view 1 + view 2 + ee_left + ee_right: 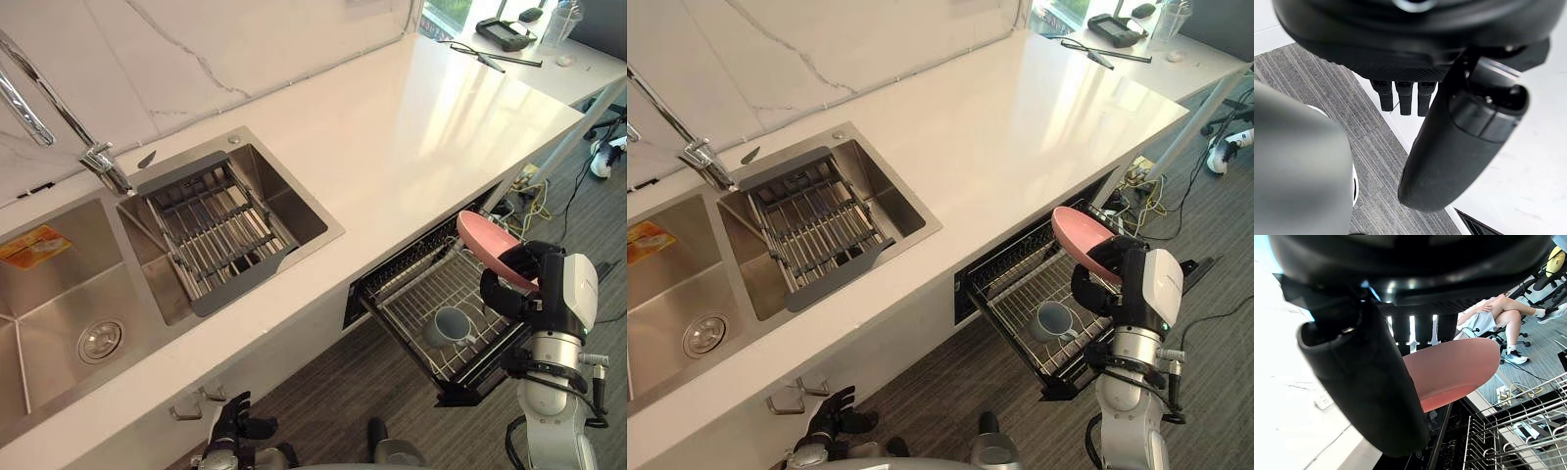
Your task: Walk over to the sink, pick up the cup, carry it to the dishwasher, place the cup inside the dishwasher, then close the dishwasher door
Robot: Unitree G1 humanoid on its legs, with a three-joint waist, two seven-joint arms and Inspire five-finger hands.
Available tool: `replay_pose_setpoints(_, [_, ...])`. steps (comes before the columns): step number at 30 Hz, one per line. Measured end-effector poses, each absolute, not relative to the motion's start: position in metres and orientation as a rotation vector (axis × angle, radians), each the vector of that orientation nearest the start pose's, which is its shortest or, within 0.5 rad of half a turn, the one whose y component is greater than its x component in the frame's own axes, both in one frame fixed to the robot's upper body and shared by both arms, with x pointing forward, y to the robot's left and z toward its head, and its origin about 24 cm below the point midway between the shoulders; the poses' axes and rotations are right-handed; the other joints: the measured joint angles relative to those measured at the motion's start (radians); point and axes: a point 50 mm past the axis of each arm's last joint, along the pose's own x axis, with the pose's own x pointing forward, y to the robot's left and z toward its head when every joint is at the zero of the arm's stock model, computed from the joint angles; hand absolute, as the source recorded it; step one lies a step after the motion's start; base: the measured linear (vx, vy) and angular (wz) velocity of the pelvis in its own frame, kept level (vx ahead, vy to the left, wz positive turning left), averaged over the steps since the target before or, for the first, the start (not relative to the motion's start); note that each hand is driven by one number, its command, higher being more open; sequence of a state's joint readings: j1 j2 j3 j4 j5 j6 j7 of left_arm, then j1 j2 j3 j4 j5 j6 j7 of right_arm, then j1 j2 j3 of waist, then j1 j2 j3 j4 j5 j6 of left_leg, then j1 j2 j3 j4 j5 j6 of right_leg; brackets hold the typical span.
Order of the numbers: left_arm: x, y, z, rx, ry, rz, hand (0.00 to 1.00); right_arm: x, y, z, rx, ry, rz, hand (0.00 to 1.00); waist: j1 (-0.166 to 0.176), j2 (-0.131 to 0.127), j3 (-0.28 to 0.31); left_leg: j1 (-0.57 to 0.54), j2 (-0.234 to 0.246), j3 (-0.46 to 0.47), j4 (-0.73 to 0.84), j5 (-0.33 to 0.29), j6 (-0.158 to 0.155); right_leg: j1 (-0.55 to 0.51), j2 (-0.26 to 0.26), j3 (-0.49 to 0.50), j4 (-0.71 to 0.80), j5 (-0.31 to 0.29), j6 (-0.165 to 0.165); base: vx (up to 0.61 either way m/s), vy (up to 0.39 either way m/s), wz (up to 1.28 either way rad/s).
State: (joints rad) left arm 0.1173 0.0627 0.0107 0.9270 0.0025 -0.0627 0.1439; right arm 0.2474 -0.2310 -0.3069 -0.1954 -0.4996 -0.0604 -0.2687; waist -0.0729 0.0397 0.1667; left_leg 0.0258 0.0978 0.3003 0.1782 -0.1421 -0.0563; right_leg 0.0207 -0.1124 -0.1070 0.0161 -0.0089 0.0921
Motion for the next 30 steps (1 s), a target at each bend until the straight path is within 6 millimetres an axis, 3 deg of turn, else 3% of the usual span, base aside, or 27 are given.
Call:
replay_pose_setpoints(10, [0.115,0.181,-0.149,0.104,0.953,0.171,0.9,0.191,-0.297,0.065,-0.805,0.001,-0.61,0.3,-0.004,0.032,0.028,-0.095,-0.028,-0.015,-0.013,0.024,0.017,-0.11,-0.018,0.007,0.007,0.038,0.002,-0.09,0.013,0.0])
replay_pose_setpoints(14, [0.119,0.178,-0.147,0.099,0.928,0.166,0.9,0.198,-0.313,0.073,-0.793,-0.01,-0.678,0.3,-0.017,0.058,0.073,-0.129,-0.04,-0.013,-0.013,0.03,0.027,-0.154,-0.029,0.017,0.023,0.042,0.008,-0.05,0.026,-0.04])
replay_pose_setpoints(28, [0.141,0.174,-0.137,0.093,0.83,0.153,0.9,0.241,-0.345,0.105,-0.744,-0.082,-0.764,0.3,-0.022,0.1,0.19,-0.2,-0.057,-0.041,-0.007,0.041,0.037,-0.231,-0.04,0.03,0.043,0.042,0.01,0.0,0.003,-0.02])
replay_pose_setpoints(30, [0.142,0.171,-0.136,0.082,0.822,0.152,0.9,0.25,-0.352,0.106,-0.754,-0.057,-0.756,0.3,-0.019,0.12,0.204,-0.212,-0.061,-0.046,-0.003,0.042,0.038,-0.248,-0.046,0.025,0.063,0.034,0.012,-0.02,0.01,0.09])
